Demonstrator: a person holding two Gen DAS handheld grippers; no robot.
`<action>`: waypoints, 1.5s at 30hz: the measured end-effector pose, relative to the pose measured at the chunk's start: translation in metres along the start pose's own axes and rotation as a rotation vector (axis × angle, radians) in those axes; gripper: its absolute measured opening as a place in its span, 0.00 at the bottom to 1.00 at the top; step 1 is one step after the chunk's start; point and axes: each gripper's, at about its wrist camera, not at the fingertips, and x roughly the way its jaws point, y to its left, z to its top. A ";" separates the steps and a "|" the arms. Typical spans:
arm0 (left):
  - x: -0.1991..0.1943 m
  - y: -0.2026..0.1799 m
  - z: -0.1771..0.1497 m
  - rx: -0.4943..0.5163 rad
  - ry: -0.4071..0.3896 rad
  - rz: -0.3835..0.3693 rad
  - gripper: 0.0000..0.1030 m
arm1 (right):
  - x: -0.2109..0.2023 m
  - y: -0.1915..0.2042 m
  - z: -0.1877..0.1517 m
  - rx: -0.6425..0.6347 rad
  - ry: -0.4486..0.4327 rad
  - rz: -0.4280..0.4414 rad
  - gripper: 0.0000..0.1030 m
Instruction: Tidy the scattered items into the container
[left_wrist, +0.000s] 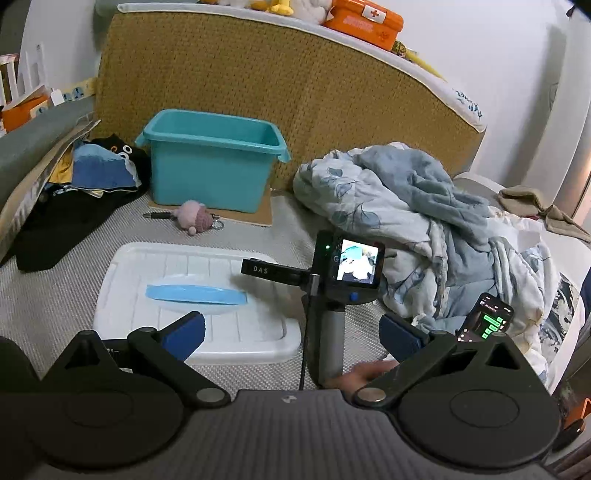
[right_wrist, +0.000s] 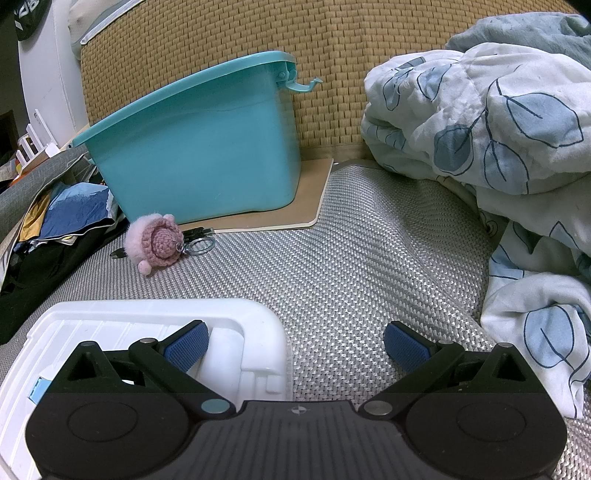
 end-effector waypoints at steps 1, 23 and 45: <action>0.003 0.001 0.001 -0.008 0.004 -0.003 1.00 | 0.000 0.000 0.000 0.000 0.000 0.000 1.00; 0.042 0.034 0.027 -0.066 0.010 0.063 1.00 | -0.003 -0.002 0.004 -0.041 0.034 0.030 1.00; 0.105 0.072 0.061 -0.038 -0.027 0.141 1.00 | -0.041 0.031 0.054 -0.191 -0.096 0.091 0.78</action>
